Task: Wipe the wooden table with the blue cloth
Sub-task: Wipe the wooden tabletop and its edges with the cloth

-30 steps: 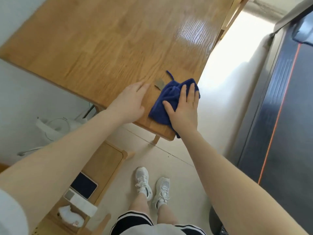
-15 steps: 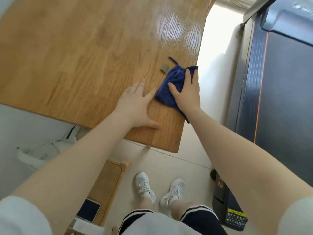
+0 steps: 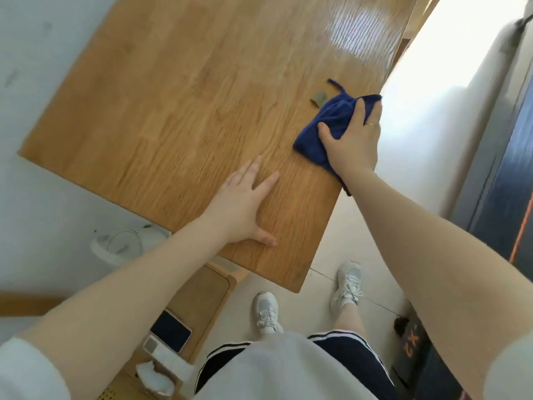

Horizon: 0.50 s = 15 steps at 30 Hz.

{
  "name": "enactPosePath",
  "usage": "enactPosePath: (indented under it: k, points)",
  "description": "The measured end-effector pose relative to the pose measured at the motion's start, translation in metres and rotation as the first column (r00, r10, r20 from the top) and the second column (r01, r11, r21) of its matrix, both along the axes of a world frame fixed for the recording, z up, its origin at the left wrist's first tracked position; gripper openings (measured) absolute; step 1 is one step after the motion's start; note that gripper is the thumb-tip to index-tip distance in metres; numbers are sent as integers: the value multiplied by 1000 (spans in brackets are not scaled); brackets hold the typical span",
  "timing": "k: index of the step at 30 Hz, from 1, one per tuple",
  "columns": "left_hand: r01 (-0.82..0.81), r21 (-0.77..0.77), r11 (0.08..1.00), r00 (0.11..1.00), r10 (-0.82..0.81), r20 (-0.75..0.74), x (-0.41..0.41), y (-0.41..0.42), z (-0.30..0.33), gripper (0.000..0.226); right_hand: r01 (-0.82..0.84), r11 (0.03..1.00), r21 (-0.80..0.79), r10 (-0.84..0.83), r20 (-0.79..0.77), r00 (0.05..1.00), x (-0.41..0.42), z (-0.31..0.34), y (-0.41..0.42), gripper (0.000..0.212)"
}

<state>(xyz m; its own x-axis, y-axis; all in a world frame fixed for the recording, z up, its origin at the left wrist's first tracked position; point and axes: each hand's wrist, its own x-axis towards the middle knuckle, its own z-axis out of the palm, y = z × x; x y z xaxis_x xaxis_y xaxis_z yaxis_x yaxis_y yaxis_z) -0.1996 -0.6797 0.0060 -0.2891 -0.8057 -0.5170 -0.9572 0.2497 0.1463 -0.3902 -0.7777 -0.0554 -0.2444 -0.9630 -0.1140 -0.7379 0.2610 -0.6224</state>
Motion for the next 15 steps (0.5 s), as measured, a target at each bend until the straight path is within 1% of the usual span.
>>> enactPosePath:
  k: [2,5,7,9,11,13,15]
  points:
    - [-21,23,1000,1000,20,19,-5,-4,8,113,-26,1000,-8,26,48,999,-5,2,-3,83]
    - [-64,-40,997,994,67,83,-23,-24,22,97,-67,998,-17,69,194,978,-7,0,21,83]
    - [-50,-57,997,992,57,114,-37,-43,27,98,-105,994,3,100,286,953,-6,-3,45,83]
    - [-57,-11,998,994,58,93,-49,-62,29,105,-136,991,13,121,367,922,-6,-5,57,85]
    - [-65,19,998,995,64,78,-61,-80,29,114,-142,990,23,124,373,920,-9,-6,44,88]
    - [-82,25,996,994,80,76,-71,-96,29,120,-127,992,19,114,321,940,-16,-4,10,87]
    - [-105,-2,994,992,105,75,-78,-110,26,123,-137,991,-10,135,257,957,-25,-4,-28,86]
